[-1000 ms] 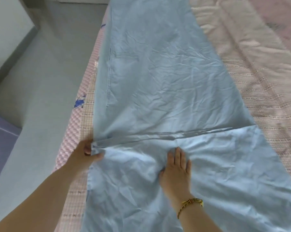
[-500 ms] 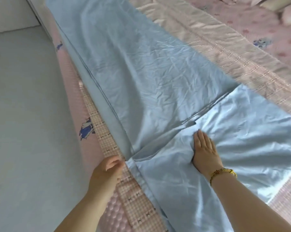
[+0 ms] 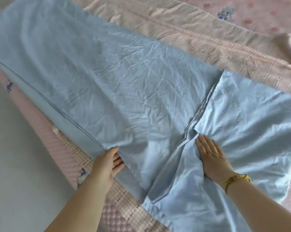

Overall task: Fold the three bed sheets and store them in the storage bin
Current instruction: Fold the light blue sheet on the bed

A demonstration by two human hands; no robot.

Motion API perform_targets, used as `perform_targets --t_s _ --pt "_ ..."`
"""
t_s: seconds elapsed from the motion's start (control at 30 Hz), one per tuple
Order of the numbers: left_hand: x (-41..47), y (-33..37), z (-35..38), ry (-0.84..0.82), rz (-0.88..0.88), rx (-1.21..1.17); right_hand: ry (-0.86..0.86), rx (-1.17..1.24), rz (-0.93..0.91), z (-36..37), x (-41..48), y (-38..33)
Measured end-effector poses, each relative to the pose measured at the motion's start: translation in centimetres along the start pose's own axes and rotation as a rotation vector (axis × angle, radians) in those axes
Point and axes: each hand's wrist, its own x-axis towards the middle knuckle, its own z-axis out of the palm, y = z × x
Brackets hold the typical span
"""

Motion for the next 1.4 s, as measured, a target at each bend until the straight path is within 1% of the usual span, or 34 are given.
perform_targets --t_s 0.07,0.1,0.13,0.17,0.2,0.23,0.3,0.33,0.37,0.4,0.43,0.47,0.5,0.53,0.57,0.6,0.63,0.77,0.8,0.87,0.9,0.97,1.07,1.17,1.23,1.27,1.33,1.4 --pt "0.7 1.2 0.2 0.029 -0.071 0.009 -0.012 0.118 0.076 -1.7 -0.1 0.5" --pt "0.9 1.6 0.1 0.055 -0.087 0.021 -0.018 0.11 0.035 -2.6 -0.2 0.4" --pt "1.3 2.1 -0.1 0.078 -0.094 0.035 -0.078 0.183 0.051 -4.3 -0.2 0.0" --pt "1.5 2.6 -0.3 0.1 -0.09 0.052 -0.072 0.309 0.124 -5.5 -0.2 -0.7" --pt "2.0 3.5 -0.7 0.118 -0.086 0.08 0.036 0.391 0.177 -6.8 -0.3 -1.8" --pt "2.5 4.3 -1.2 0.126 -0.082 0.101 0.216 0.483 0.259 -7.9 -0.7 -3.4" --pt "4.2 6.4 -1.9 0.122 -0.09 0.121 0.566 0.789 0.349 -9.7 -1.5 -7.9" --pt "5.3 7.4 -2.6 0.133 -0.095 0.122 0.645 1.005 0.388 -10.3 -2.2 -11.1" --pt "6.3 8.5 -3.1 0.124 -0.1 0.116 0.597 1.271 0.457 -11.1 -2.5 -14.6" --pt "7.3 9.5 -3.6 0.1 -0.105 0.103 0.463 1.563 0.567 -11.6 -2.3 -18.1" --pt "8.0 10.3 -4.1 0.061 -0.115 0.06 0.249 1.834 0.654 -12.1 -2.1 -21.3" --pt "8.6 11.1 -4.3 0.032 -0.117 0.023 0.058 2.082 0.701 -12.3 -1.5 -24.1" --pt "9.4 12.3 -4.8 0.024 -0.12 -0.008 -0.084 2.286 0.757 -12.9 -0.4 -26.9" --pt "9.9 13.3 -5.2 0.045 -0.121 -0.044 -0.175 2.435 0.828 -13.4 0.7 -28.9" --pt "10.1 13.9 -5.2 0.048 -0.11 -0.057 -0.231 2.542 0.885 -13.8 1.6 -30.1" --pt "10.6 14.8 -5.6 0.016 -0.104 -0.056 -0.232 2.63 0.945 -14.7 2.9 -31.6" --pt "11.1 16.4 -6.4 -0.045 -0.1 -0.039 -0.169 2.705 0.998 -15.7 4.5 -33.1" --pt "13.9 21.5 -9.3 -0.13 0.004 0.056 0.188 2.871 1.118 -17.0 9.7 -35.1" --pt "14.5 22.3 -10.0 -0.148 0.048 0.103 0.26 2.846 1.186 -16.9 10.5 -34.9" --pt "15.5 23.4 -12.2 -0.188 0.092 0.198 0.355 2.711 1.408 -16.9 11.2 -35.2" --pt "15.9 23.2 -13.3 -0.19 0.094 0.223 0.37 2.624 1.489 -16.7 11.1 -35.4" --pt "16.6 22.5 -15.2 -0.17 0.063 0.243 0.359 2.476 1.559 -16.5 10.5 -36.4" --pt "18.0 22.1 -15.8 -0.149 -0.03 0.248 0.355 2.453 1.529 -16.5 9.6 -36.8" --pt "19.9 24.3 -15.3 -0.234 -0.041 0.126 0.393 2.454 1.508 -17.0 9.4 -36.6" --pt "21.1 26.1 -14.9 -0.293 -0.017 0.023 0.348 2.485 1.448 -17.3 9.3 -36.9" --pt "22.1 27.3 -15.0 -0.283 -0.01 -0.002 0.3 2.502 1.397 -17.7 9.6 -37.3" --pt "23.7 29.2 -14.8 -0.211 0.047 -0.014 0.243 2.491 1.35 -18.0 10.0 -37.8" --pt "24.8 31.0 -15.1 -0.09 0.189 -0.028 0.274 2.446 1.369 -18.2 10.8 -38.2"
